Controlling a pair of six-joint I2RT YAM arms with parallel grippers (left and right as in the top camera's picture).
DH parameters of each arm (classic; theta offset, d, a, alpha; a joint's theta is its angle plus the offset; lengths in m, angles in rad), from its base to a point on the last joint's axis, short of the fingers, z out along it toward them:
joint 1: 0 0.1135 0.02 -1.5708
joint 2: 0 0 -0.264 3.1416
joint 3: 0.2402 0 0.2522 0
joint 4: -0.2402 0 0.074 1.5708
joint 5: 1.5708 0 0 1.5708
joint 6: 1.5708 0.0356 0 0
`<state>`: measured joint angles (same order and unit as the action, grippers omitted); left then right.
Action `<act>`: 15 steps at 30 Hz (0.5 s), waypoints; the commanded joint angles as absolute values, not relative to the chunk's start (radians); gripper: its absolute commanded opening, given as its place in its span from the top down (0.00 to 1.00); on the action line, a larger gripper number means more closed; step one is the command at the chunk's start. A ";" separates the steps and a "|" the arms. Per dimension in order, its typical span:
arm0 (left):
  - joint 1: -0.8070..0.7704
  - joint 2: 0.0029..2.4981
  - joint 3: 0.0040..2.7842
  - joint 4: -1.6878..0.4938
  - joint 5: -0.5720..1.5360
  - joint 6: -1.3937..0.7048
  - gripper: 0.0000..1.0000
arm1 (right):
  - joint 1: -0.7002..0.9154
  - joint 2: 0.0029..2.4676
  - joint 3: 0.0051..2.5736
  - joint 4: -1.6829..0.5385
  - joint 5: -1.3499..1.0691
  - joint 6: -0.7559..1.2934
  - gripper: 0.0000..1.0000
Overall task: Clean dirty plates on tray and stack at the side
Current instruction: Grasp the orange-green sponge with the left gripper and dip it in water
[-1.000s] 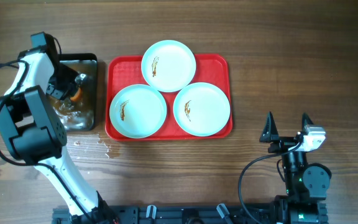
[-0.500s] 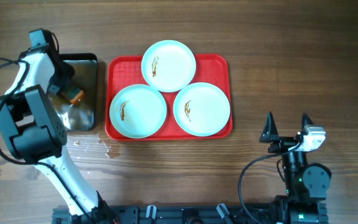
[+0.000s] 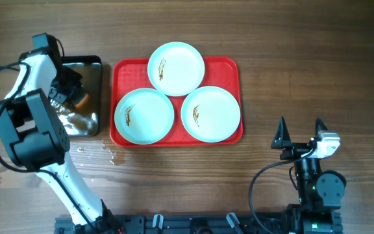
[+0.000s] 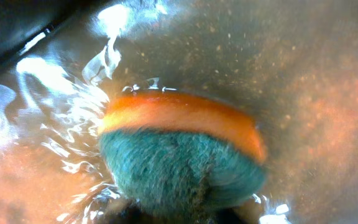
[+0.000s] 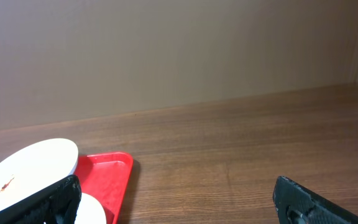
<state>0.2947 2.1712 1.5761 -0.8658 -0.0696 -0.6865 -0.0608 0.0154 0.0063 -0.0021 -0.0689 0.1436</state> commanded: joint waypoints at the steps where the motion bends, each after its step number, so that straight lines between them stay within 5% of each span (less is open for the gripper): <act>1: 0.295 2.190 1.571 -0.869 -0.019 -0.681 0.96 | -0.059 0.011 0.005 0.001 -0.055 0.131 0.00; 2: 0.295 2.190 1.571 -0.873 -0.019 -0.682 0.83 | -0.059 0.011 0.005 0.001 -0.055 0.132 0.00; 3: 0.295 2.190 1.571 -0.878 -0.019 -0.682 0.00 | -0.059 0.011 0.005 0.001 -0.055 0.131 0.00; 8: 0.295 2.190 1.571 -0.929 0.020 -0.682 0.00 | -0.059 0.011 0.005 0.001 -0.055 0.132 0.00; 10: 0.294 2.190 1.571 -0.945 0.057 -0.682 0.07 | -0.059 0.011 0.005 0.001 -0.055 0.132 0.00; 12: 0.287 2.190 1.571 -0.956 0.060 -0.682 0.20 | -0.059 0.011 0.005 0.001 -0.055 0.131 0.00; 15: 0.273 2.190 1.570 -0.959 0.059 -0.682 0.53 | -0.059 0.011 0.005 0.001 -0.055 0.131 0.00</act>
<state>0.2928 2.1712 1.5814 -0.9619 0.0143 -0.6807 -0.0608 0.0154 0.0063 -0.0021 -0.0689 0.1436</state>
